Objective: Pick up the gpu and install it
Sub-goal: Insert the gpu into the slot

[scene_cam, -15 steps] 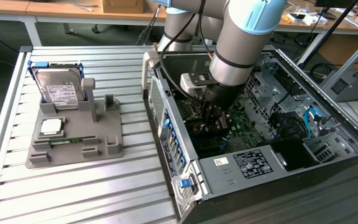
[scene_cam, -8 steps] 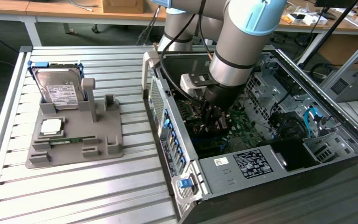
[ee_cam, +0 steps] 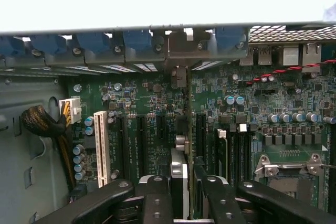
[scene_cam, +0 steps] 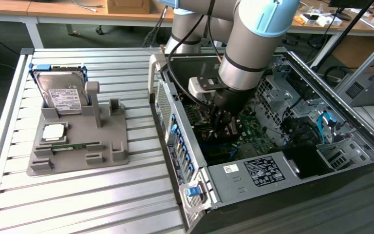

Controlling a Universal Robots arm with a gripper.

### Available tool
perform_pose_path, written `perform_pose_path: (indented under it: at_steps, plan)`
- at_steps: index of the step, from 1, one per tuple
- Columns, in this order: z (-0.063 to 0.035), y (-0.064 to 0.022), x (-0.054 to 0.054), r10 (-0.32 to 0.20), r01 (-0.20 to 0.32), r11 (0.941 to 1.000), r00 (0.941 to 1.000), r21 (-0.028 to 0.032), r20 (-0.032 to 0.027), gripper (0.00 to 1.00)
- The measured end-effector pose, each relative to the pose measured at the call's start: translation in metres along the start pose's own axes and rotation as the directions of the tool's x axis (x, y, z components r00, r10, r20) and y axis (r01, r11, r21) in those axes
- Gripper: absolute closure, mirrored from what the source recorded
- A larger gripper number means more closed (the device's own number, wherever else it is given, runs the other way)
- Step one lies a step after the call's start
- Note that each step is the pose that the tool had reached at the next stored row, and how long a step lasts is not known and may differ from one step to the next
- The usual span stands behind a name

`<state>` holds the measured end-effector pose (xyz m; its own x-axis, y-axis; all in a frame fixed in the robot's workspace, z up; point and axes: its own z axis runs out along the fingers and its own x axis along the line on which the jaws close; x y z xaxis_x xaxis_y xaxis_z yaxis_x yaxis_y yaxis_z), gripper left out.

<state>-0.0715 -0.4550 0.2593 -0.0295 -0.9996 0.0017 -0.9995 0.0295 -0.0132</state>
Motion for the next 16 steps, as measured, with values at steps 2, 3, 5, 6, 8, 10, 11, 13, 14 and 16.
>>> perform_pose_path:
  at_steps: [2, 3, 5, 6, 8, 10, 11, 13, 14, 16]
  plan:
    - [0.0002, 0.0000, 0.0000, 0.000, 0.000, 1.0000, 1.0000, 0.0003, -0.0078, 0.73]
    - [0.0002, 0.0000, 0.0000, 0.000, 0.000, 1.0000, 0.9999, 0.0006, -0.0154, 0.73]
    - [0.0002, 0.0000, -0.0001, 0.000, 0.000, 1.0000, 0.9997, 0.0009, -0.0254, 0.73]
    - [0.0001, 0.0000, -0.0005, 0.000, 0.000, 1.0000, 0.9996, 0.0009, -0.0294, 0.73]
    - [0.0001, -0.0001, -0.0014, 0.000, 0.000, 1.0000, 0.9994, 0.0011, -0.0358, 0.73]
    - [0.0001, -0.0007, -0.0035, -0.001, 0.001, 1.0000, 0.9991, 0.0012, -0.0412, 0.73]
    - [0.0001, -0.0008, -0.0039, -0.001, 0.001, 1.0000, 0.9992, 0.0011, -0.0412, 0.73]
    - [0.0003, -0.0010, -0.0045, -0.001, 0.001, 1.0000, 0.9992, 0.0013, -0.0410, 0.73]
    - [0.0004, -0.0010, -0.0046, -0.001, 0.001, 1.0000, 0.9992, 0.0012, -0.0412, 0.73]
    - [0.0005, -0.0010, -0.0047, -0.001, 0.001, 1.0000, 0.9991, 0.0011, -0.0413, 0.73]
